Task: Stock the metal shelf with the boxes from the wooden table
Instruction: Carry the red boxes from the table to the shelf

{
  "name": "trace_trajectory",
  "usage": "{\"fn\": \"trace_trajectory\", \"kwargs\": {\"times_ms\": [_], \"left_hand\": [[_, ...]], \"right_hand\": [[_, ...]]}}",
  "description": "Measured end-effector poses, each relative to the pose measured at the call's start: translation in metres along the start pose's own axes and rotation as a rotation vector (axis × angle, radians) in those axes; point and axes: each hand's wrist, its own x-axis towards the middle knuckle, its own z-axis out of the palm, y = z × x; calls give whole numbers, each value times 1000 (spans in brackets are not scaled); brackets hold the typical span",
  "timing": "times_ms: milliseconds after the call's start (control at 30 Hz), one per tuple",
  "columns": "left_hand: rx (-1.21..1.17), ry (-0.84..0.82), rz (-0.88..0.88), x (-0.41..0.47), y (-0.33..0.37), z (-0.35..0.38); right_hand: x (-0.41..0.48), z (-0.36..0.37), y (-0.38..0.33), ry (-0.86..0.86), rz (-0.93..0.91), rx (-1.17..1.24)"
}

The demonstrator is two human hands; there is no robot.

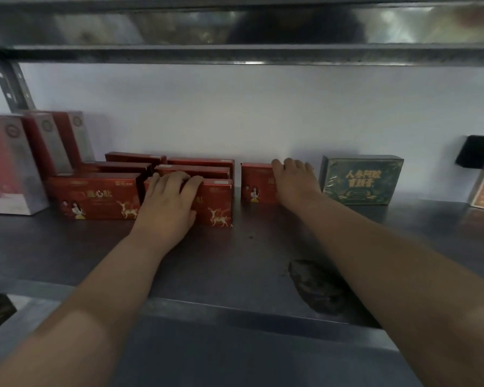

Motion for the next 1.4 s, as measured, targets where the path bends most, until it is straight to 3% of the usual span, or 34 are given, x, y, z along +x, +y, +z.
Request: {"fn": "trace_trajectory", "kwargs": {"times_ms": [300,433,500,600,667,767,933,1167,1267,1400], "left_hand": [[-40,29,4,-6,2,-8],[-173,75,133,-18,21,-33],[-308,-87,161,-31,36,-44],[-437,-496,93,-50,54,-49],[-380,-680,175,-55,66,-47],[-355,-776,347,-54,87,-50],[-337,-608,594,-68,147,-55],[-641,-222,958,-136,241,-68],[-757,-260,1063,-191,282,-72],[-686,-541,1206,-275,335,-74]], "right_hand": [[-7,-4,-8,-63,34,79],[-54,-32,-10,-34,-79,259],[-91,-49,-9,-164,-86,319],[-150,-70,-4,-459,3,368],[-186,-78,-3,-501,35,415],[-234,-79,-2,-445,100,419],[-325,-71,-8,-182,178,262],[-478,-72,-37,-99,505,193],[-556,-69,-56,-184,681,203],[-662,-73,-94,-397,921,281]]}}
